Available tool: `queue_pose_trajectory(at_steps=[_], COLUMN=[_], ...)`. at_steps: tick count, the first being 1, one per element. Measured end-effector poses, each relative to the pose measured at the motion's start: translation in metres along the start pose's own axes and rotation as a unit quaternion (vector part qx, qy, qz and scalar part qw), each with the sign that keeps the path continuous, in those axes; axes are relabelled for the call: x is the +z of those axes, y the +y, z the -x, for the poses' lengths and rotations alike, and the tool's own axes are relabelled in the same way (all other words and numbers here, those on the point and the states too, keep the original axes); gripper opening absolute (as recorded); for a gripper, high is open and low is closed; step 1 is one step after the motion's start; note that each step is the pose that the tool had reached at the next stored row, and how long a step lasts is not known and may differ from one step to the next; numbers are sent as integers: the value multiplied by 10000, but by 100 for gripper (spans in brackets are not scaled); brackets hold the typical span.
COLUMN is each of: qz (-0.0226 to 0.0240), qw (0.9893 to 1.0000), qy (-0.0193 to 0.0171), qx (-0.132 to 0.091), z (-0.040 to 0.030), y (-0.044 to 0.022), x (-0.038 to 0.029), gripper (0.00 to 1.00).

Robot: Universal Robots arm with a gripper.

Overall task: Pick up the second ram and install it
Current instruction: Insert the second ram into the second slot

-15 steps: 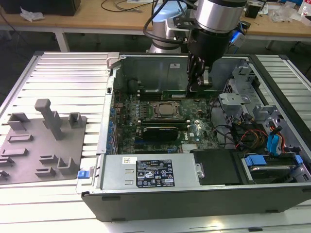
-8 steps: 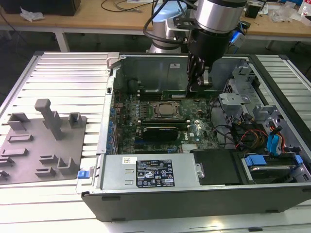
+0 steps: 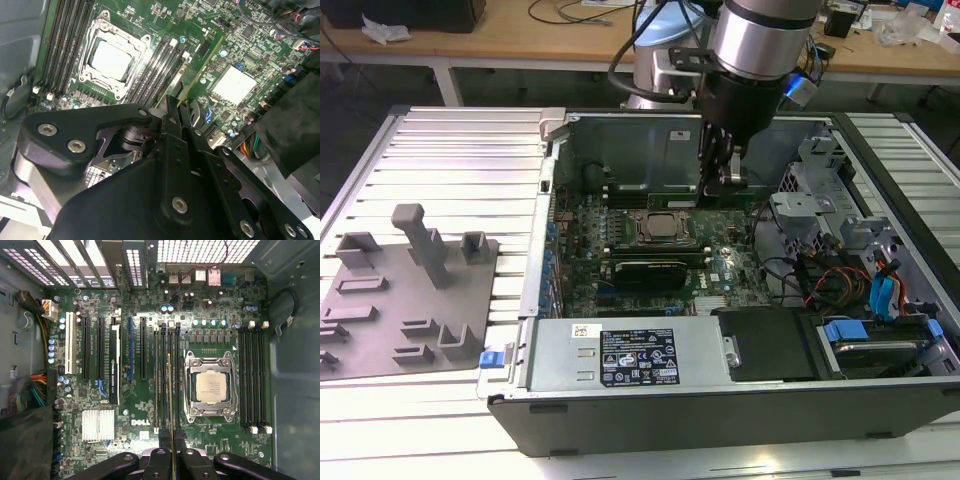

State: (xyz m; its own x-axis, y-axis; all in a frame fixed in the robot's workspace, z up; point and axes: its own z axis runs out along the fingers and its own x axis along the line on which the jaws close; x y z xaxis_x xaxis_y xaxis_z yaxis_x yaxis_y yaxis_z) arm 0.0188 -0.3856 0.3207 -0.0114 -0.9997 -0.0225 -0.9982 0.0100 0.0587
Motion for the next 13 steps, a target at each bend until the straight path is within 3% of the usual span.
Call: queue_pose_trajectory(at_steps=[13], qz=[0], qw=[10000], qy=[0], qx=[0], z=[-2], y=[2], x=[321], gripper=[13])
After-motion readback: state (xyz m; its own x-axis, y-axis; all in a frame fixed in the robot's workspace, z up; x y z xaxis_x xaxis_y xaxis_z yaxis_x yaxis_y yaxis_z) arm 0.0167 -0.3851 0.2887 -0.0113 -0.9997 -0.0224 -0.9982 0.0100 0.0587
